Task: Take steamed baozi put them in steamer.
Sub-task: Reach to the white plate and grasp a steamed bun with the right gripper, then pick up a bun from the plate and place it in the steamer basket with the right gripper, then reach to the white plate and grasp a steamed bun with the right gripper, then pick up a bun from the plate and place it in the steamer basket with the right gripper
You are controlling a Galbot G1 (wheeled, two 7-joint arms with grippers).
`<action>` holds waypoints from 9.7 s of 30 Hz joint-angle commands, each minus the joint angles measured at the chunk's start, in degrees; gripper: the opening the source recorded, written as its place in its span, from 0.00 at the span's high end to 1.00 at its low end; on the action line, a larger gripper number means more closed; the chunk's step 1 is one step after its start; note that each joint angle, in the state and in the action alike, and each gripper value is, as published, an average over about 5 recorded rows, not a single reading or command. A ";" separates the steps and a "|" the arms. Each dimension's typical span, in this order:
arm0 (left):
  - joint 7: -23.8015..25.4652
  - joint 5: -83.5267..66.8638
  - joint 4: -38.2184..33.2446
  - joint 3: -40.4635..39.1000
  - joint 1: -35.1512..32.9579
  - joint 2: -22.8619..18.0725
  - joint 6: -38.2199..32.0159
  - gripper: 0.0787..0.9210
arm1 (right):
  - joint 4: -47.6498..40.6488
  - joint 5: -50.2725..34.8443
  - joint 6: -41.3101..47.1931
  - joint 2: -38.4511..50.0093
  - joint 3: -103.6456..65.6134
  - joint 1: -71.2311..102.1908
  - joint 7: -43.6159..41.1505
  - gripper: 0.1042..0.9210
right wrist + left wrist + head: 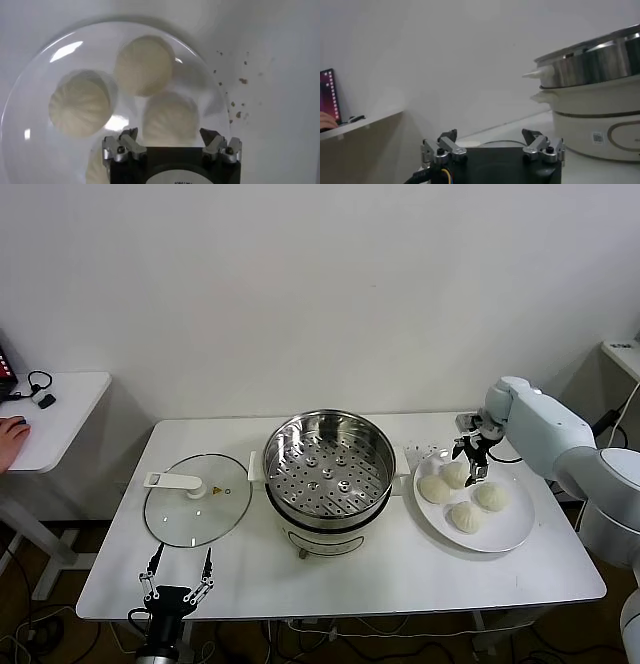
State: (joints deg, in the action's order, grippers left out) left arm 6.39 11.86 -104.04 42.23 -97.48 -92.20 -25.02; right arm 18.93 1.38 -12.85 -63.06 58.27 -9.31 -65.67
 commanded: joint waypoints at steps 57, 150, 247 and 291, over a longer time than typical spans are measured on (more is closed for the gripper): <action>-0.39 2.11 0.41 -0.09 -0.10 -2.01 -0.58 0.12 | 47.48 -12.84 -33.44 -0.95 40.73 -44.66 14.63 0.30; -0.20 3.94 -0.41 0.04 -0.21 -2.80 -0.76 0.12 | 37.84 -39.63 13.69 3.13 52.57 -40.45 5.77 0.12; 0.23 6.45 0.47 1.29 -0.62 -2.30 -1.43 0.12 | 60.96 -55.41 24.01 8.08 58.12 -59.32 5.27 0.35; 0.93 6.41 -1.11 1.52 -0.72 -2.80 -1.26 0.12 | 38.38 -56.40 30.11 -24.11 41.66 -30.61 11.17 0.35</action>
State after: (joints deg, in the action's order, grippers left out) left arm 7.27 18.24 -105.16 43.73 -98.20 -92.20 -26.27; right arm 61.28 -56.11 16.99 -83.49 100.82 -44.14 -54.59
